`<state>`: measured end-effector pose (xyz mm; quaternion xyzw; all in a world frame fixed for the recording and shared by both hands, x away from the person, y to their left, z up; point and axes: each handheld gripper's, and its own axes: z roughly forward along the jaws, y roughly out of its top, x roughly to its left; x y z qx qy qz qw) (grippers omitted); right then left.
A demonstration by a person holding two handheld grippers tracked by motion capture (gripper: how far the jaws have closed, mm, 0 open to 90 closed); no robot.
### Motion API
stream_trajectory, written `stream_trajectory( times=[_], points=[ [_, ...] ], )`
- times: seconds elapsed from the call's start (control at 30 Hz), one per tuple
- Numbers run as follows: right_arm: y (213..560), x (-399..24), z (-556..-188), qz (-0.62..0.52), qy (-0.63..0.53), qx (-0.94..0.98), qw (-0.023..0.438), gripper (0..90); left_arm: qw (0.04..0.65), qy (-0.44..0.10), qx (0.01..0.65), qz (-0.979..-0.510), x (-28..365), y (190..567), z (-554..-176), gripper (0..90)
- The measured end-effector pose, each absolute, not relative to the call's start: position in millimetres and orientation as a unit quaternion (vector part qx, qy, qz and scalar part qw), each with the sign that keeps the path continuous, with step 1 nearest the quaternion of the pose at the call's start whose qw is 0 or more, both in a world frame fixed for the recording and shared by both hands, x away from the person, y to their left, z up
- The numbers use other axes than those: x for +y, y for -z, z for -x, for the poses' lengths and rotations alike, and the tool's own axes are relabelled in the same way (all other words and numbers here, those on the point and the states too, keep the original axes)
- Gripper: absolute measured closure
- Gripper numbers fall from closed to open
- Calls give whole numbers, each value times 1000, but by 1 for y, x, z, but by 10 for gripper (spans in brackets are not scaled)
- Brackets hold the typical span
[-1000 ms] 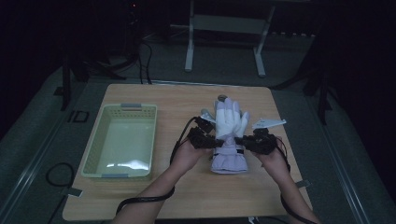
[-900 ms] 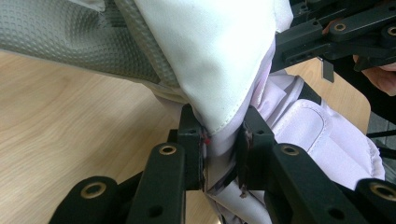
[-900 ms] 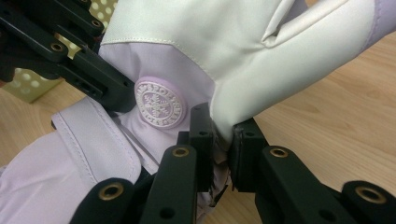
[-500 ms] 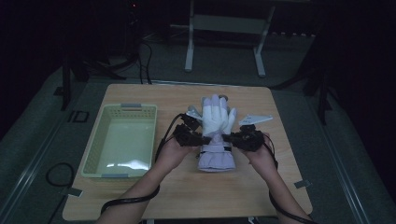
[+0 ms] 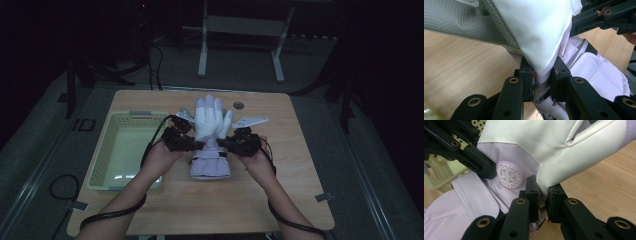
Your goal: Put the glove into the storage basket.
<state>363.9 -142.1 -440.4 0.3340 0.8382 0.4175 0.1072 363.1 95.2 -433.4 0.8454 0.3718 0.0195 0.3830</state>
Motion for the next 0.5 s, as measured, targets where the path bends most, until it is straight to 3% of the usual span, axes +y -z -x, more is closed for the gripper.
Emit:
stream_trajectory(
  times=[0.5],
  points=[
    [428, -63, -370, -304, -424, 847, 102, 814, 379, -52, 398, -834, 171, 419, -353, 752]
  ],
)
